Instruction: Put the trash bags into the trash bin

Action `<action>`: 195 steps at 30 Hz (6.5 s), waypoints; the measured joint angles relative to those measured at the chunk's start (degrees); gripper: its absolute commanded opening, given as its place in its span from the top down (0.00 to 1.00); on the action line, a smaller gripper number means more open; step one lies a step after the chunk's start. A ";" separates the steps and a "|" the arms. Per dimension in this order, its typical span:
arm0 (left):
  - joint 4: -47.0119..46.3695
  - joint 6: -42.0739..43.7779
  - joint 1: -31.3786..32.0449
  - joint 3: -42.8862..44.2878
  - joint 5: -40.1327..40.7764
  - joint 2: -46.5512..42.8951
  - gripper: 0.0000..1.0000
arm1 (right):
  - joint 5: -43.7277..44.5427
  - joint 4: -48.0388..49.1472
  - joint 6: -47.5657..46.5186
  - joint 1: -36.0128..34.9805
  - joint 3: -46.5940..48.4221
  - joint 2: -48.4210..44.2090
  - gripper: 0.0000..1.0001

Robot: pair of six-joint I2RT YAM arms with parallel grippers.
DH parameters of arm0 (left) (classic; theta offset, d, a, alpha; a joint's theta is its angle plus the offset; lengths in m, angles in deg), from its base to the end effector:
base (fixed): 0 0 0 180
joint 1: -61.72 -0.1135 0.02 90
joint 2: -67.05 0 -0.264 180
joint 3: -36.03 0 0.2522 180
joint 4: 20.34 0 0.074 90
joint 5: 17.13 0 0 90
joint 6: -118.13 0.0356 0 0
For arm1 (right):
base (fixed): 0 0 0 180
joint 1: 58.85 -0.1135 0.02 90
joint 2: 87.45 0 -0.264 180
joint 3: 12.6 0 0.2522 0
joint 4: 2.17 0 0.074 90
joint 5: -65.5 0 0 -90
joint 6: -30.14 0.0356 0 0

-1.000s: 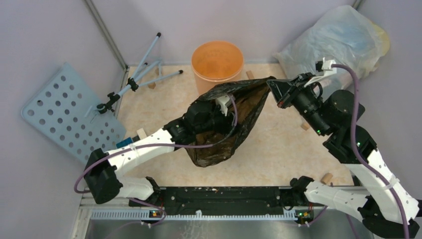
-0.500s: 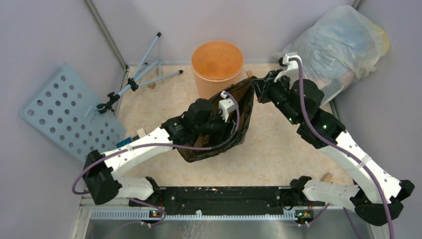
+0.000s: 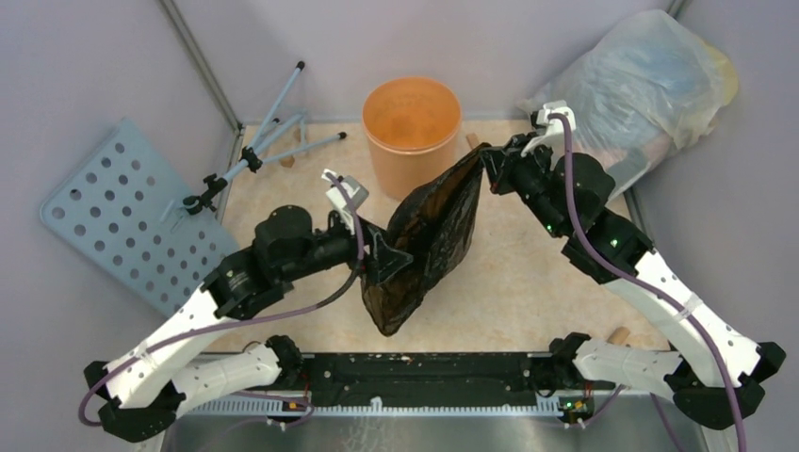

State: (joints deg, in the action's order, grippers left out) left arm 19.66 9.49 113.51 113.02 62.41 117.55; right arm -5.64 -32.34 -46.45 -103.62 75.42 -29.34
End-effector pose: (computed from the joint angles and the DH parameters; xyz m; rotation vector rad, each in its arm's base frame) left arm 0.1086 -0.1484 0.4042 0.6816 1.8036 -1.0179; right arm 0.1549 0.1375 0.4629 -0.1754 1.5909 0.5351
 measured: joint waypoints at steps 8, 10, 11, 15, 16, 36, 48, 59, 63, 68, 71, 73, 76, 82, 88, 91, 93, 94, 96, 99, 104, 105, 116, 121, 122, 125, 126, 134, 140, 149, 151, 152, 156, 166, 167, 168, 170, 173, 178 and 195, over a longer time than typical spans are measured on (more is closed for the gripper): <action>8.76 -5.84 0.00 -0.94 3.93 -5.42 0.07 | 0.44 0.85 -0.46 0.00 -1.22 -0.26 1.00; 9.73 -6.84 0.00 -3.04 3.96 -5.35 0.06 | 0.28 0.94 -0.42 0.00 -1.27 -0.26 1.00; 10.16 -7.23 0.00 -4.72 3.91 -5.38 0.06 | 0.11 0.96 -0.42 0.00 -1.27 -0.26 1.00; 10.80 -8.70 0.00 -11.85 3.89 -5.38 0.05 | -0.37 0.98 -0.35 0.00 -1.27 -0.26 1.00; 10.71 -9.03 0.00 -13.86 3.89 -5.55 0.05 | -0.55 0.98 -0.35 0.00 -1.27 -0.28 1.00; -14.53 -13.68 2.47 -33.05 -3.98 -3.67 0.21 | -1.62 0.74 -0.07 -0.02 -1.49 -1.49 1.00; -33.00 -20.61 16.79 -38.58 3.78 2.97 0.10 | -4.35 0.87 0.85 -0.02 -1.49 0.00 1.00; -36.11 -23.74 17.31 -38.58 17.94 6.91 0.15 | -6.08 0.74 1.38 -0.02 -1.64 1.57 1.00; -37.42 -23.91 12.00 -39.39 16.46 7.13 0.08 | -6.03 0.79 1.31 -0.02 -2.93 1.51 1.00; -40.19 -24.96 4.98 -43.41 12.22 7.50 0.08 | -5.64 0.42 0.98 -0.02 -3.65 1.46 1.00; -40.83 -24.90 2.16 -44.94 9.81 7.74 0.09 | -5.40 0.35 0.59 -0.02 -3.72 1.29 1.00; -41.53 -24.48 1.11 -44.94 8.68 8.35 0.08 | -5.38 0.37 0.48 -0.02 -3.74 1.14 1.00; -43.17 -23.23 0.13 -44.94 7.06 9.14 0.05 | -5.40 0.37 0.22 -0.02 -3.76 0.94 1.00; -46.10 -19.71 -0.50 -43.93 3.69 14.73 0.04 | -5.46 0.31 0.17 -0.02 -3.76 0.59 1.00; -48.54 -18.53 -2.03 -42.34 2.08 21.62 0.11 | -5.66 -0.02 0.20 -0.02 -3.76 -0.87 1.00; -50.97 -17.99 -4.85 -41.53 0.48 24.61 0.16 | -5.64 -0.48 0.20 -0.02 -3.76 -1.70 1.00; -52.96 -17.59 -6.69 -40.33 -0.74 27.34 0.19 | -5.66 -0.83 0.20 -0.02 -3.76 -2.03 1.00; -54.05 -17.38 -7.76 -39.50 -1.55 29.07 0.22 | -5.64 -0.92 0.20 -0.02 -3.76 -2.12 1.00; -55.95 -17.35 -9.25 -38.14 -2.67 31.91 0.32 | -5.66 -1.09 0.20 -0.02 -3.76 -2.25 1.00; -59.19 -17.44 -11.65 -36.57 -4.17 35.93 0.50 | -5.70 -1.18 0.24 -0.02 -3.78 -2.29 1.00; -58.47 -14.99 -15.37 -31.78 -5.40 41.79 0.67 | -5.60 -1.53 0.22 -0.02 -4.52 -3.21 1.00; -57.94 -14.32 -15.87 -30.27 -5.42 42.86 0.67 | -5.53 -1.73 0.20 -0.02 -4.52 -3.41 1.00; -56.28 -10.56 -20.55 -23.02 -5.84 48.30 0.53 | -5.14 -3.34 -0.28 -0.02 -4.52 -7.43 1.00; -57.20 -9.92 -20.98 -15.78 -10.21 53.42 0.51 | -9.46 -3.23 1.77 -0.02 -4.52 -7.72 1.00; -58.21 -9.94 -20.98 -14.67 -11.54 54.53 0.51 | -10.45 -3.10 2.01 -0.02 -4.52 -7.69 1.00; -60.00 -10.34 -20.85 -10.86 -15.52 58.29 0.48 | -13.86 -1.75 2.91 -0.04 -4.76 -7.69 1.00; -60.37 -10.32 -20.65 -9.22 -16.90 59.84 0.47 | -14.71 -1.14 3.17 -0.04 -5.03 -7.69 1.00; -60.63 -9.60 -18.47 -7.67 -19.50 61.44 0.22 | -16.87 0.59 3.34 -0.07 -6.47 -7.08 1.00; -56.02 -8.79 -18.43 -15.39 -17.25 51.04 0.15 | -15.32 0.74 3.61 -0.07 -7.56 -5.88 1.00; -42.23 -6.47 -18.43 -23.45 -6.84 27.58 0.10 | -14.36 0.74 3.76 -0.07 -7.91 -4.90 1.00; -38.95 -6.56 -18.43 -26.45 -4.37 21.57 0.08 | -13.99 0.96 3.74 -0.07 -8.09 -4.85 1.00; -37.05 -6.73 -18.43 -28.17 -3.21 18.16 0.08 | -13.86 1.01 3.74 -0.07 -8.28 -4.85 1.00; -30.16 -7.21 -18.45 -33.33 -1.46 4.02 0.07 | -13.09 0.92 3.63 -0.07 -9.14 -4.59 1.00; -27.02 -10.95 -18.08 -43.47 -10.29 -12.00 0.09 | -12.87 1.01 3.54 -0.07 -9.40 -2.78 1.00; -26.88 -11.15 -18.01 -43.93 -10.34 -11.74 0.10 | -12.87 0.98 3.56 -0.07 -9.40 -2.71 1.00; -26.71 -11.30 -17.92 -44.39 -10.29 -10.95 0.11 | -12.90 0.98 3.56 -0.07 -9.40 -2.71 1.00; -26.56 -11.50 -17.88 -44.96 -9.79 -8.79 0.13 | -12.90 0.96 3.54 -0.07 -9.40 -2.71 1.00; -27.12 -11.61 -17.88 -45.03 -8.22 -5.05 0.14 | -12.85 0.44 3.28 -0.07 -9.35 -2.71 1.00; -30.47 -12.68 -17.88 -45.00 -7.48 3.87 0.21 | -12.72 -0.96 3.13 -0.07 -9.35 -3.39 1.00; -49.51 -19.28 -18.08 -44.41 -11.56 25.05 0.40 | -12.96 -2.89 3.21 -0.07 -9.35 -5.97 1.00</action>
State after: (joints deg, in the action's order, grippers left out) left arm -29.85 -9.78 95.44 68.60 50.85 142.60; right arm -18.60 -35.22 -43.24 -103.69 66.07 -35.31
